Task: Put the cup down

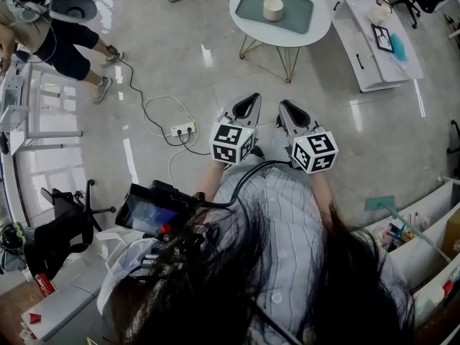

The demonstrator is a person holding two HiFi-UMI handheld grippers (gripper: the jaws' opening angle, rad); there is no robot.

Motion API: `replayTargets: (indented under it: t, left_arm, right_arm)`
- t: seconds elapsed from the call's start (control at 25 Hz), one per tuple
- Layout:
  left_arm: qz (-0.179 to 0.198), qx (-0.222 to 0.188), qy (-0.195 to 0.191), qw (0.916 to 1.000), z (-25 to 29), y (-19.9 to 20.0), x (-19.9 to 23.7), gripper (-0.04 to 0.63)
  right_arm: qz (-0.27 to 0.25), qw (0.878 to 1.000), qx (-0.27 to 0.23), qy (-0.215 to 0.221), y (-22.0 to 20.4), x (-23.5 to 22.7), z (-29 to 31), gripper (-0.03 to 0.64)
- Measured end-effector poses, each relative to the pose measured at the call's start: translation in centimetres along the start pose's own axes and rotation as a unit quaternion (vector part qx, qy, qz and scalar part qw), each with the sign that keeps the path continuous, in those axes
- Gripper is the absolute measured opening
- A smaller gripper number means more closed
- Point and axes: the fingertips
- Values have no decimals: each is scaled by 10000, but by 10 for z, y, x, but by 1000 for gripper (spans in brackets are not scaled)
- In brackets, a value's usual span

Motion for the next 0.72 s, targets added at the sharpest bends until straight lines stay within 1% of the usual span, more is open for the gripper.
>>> replayTargets:
  t: [0.72]
  left_arm:
    - [30,11,8,10000,12,3,10,15]
  right_arm:
    - [37,10000,-22,-20,3,-10,10,49]
Point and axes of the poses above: the fingertips, and each gripper's own axes: z forward along the fingers, x to its left, y out of its top, and after that the axes turned 9 degrees about y, right-handed
